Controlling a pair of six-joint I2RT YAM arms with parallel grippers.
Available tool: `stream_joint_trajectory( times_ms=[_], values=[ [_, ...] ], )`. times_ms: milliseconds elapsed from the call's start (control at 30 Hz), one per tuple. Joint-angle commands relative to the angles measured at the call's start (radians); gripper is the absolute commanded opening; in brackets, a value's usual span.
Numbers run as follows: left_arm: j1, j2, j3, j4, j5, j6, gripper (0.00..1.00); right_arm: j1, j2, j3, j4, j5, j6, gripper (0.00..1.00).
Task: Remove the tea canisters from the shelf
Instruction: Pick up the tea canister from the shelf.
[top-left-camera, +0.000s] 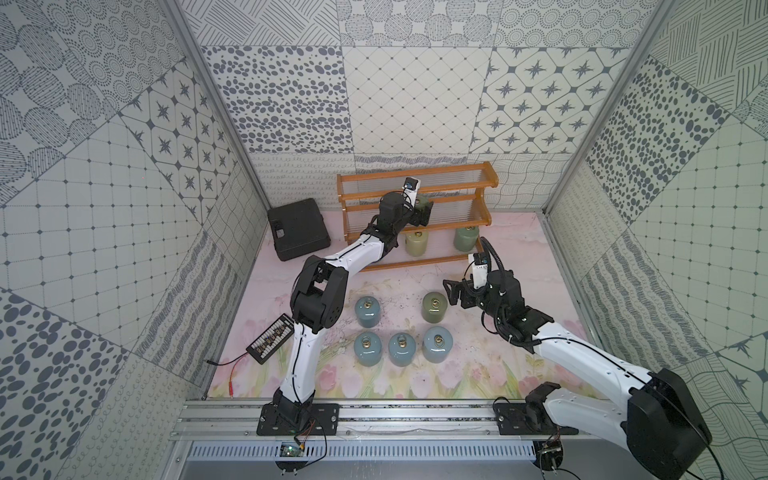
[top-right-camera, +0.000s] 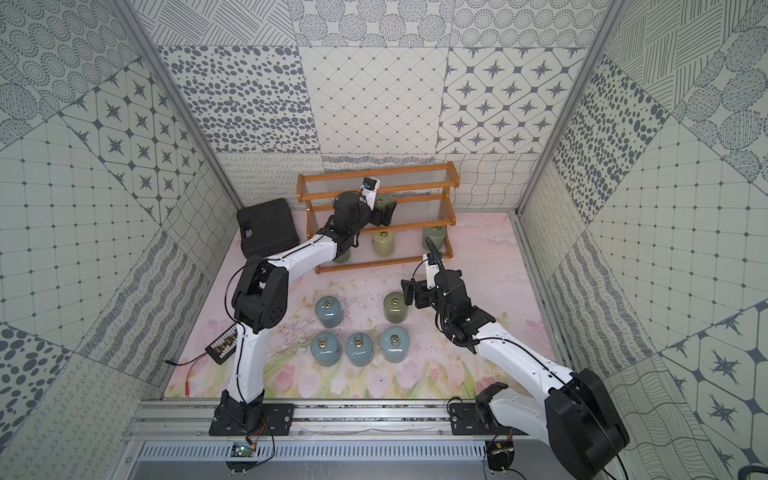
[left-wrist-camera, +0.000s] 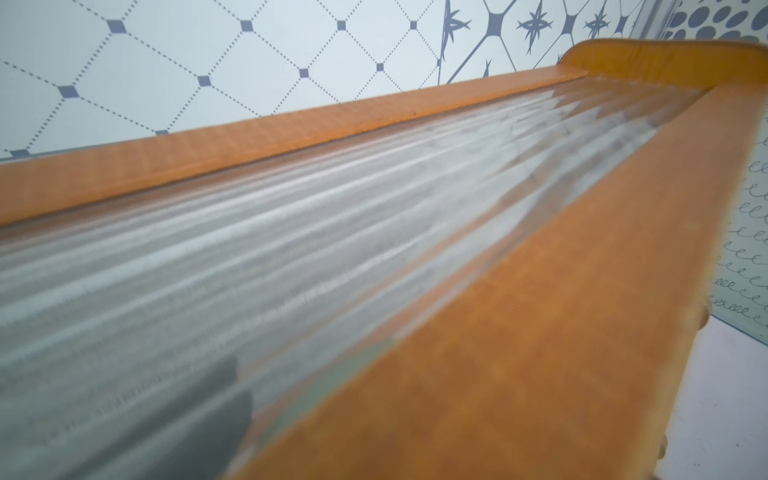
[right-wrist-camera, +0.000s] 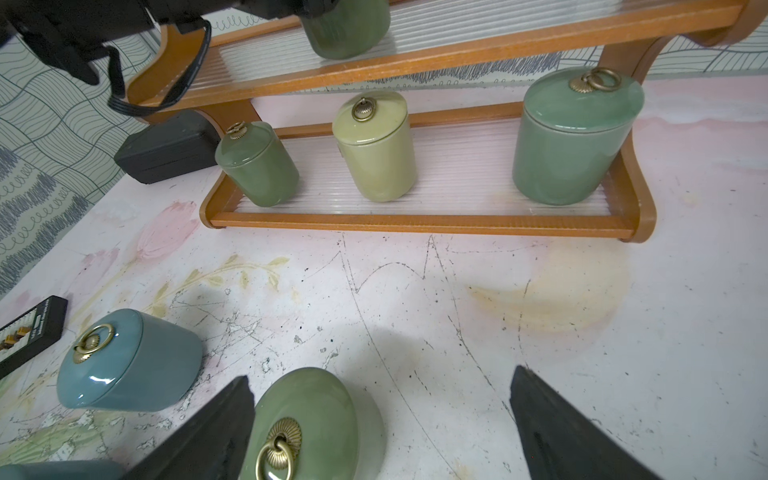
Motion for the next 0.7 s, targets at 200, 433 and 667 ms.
stream_joint_trajectory(
  times_ms=[200,433,667],
  values=[
    [0.022,0.045,0.059,-0.058,0.042,-0.015,1.00,-0.007,0.041,0.039,0.049,-0.018,0.004,1.00],
    [0.021,0.044,0.036,-0.064,0.052,-0.012,0.99,-0.009,0.038,0.033,0.049,-0.019,0.004,1.00],
    [0.020,0.030,0.007,-0.056,0.054,-0.003,0.98,-0.011,0.043,0.028,0.055,-0.022,0.007,1.00]
  ],
)
